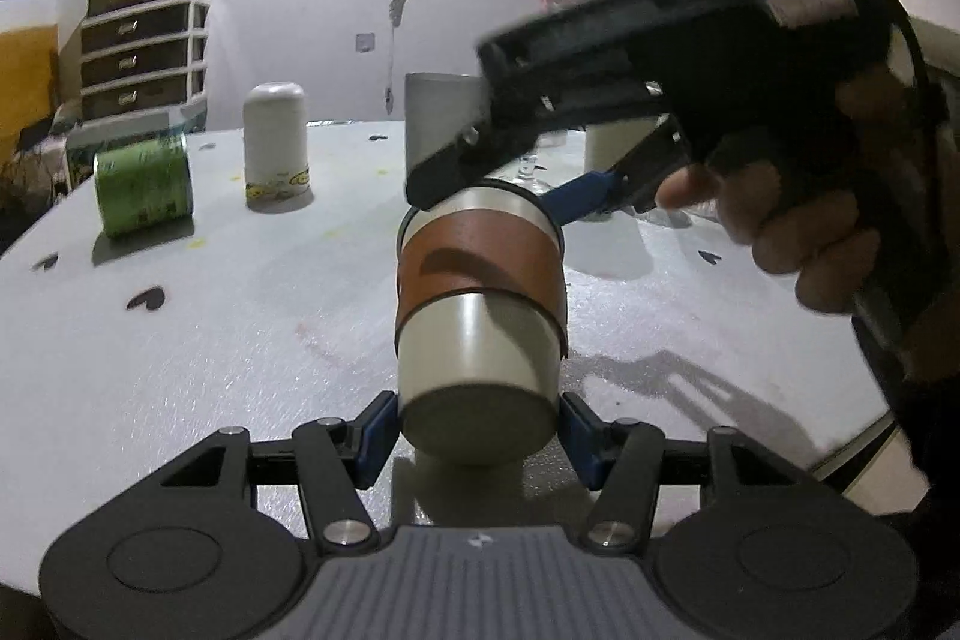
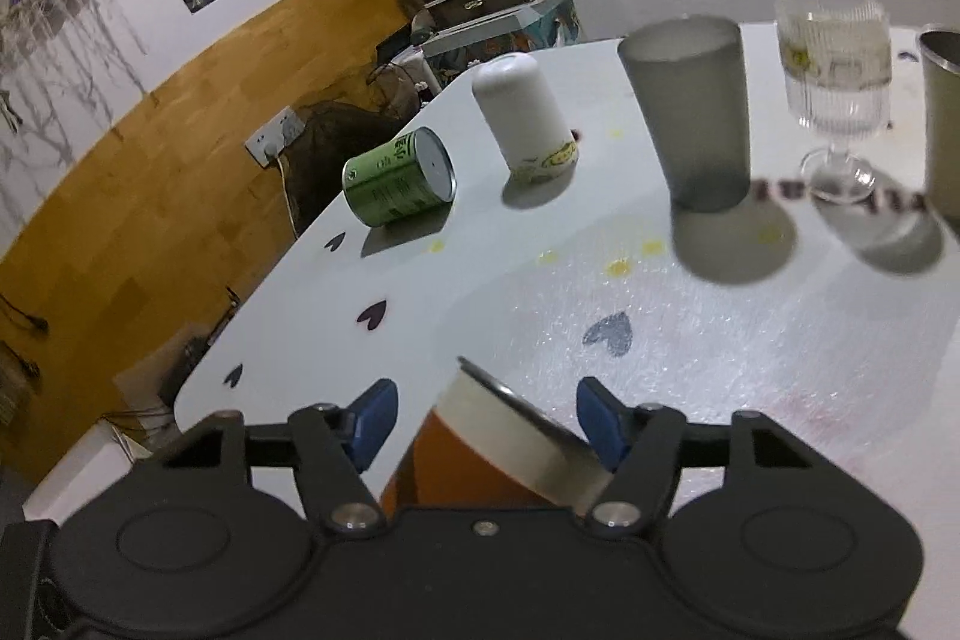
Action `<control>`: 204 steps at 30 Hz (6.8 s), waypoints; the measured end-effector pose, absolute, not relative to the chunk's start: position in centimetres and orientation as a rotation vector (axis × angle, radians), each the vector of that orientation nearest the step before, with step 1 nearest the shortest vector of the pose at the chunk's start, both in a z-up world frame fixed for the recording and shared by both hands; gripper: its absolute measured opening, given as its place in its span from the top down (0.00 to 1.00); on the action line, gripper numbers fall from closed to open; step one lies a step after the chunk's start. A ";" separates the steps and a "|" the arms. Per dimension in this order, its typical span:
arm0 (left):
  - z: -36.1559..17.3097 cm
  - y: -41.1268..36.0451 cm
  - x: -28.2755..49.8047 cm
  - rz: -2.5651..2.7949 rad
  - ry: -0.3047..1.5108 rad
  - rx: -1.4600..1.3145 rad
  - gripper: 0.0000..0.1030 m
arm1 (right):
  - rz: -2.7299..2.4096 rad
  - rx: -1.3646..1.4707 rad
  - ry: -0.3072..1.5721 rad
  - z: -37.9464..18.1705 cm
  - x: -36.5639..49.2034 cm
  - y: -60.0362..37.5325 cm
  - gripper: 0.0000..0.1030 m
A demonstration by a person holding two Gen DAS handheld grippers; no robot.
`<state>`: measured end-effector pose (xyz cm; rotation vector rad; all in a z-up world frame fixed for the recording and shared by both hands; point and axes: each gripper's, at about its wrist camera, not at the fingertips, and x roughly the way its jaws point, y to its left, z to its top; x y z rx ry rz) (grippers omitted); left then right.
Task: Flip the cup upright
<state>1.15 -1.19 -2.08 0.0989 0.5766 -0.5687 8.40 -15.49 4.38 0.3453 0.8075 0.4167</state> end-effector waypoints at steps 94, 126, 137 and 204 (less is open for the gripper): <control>0.4 -7.4 9.0 -0.536 0.301 0.112 0.13 | -0.138 0.045 0.368 2.8 -1.4 -23.6 0.02; 0.8 -6.7 6.9 -0.440 0.253 0.102 0.00 | -0.239 0.048 0.303 2.9 -3.3 -25.1 0.00; 0.9 -6.5 6.8 -0.434 0.254 0.104 0.00 | -0.237 0.046 0.303 2.9 -3.2 -25.1 0.00; 1.0 -6.2 6.8 -0.425 0.259 0.100 0.00 | -0.236 0.035 0.305 3.0 -3.2 -25.2 0.00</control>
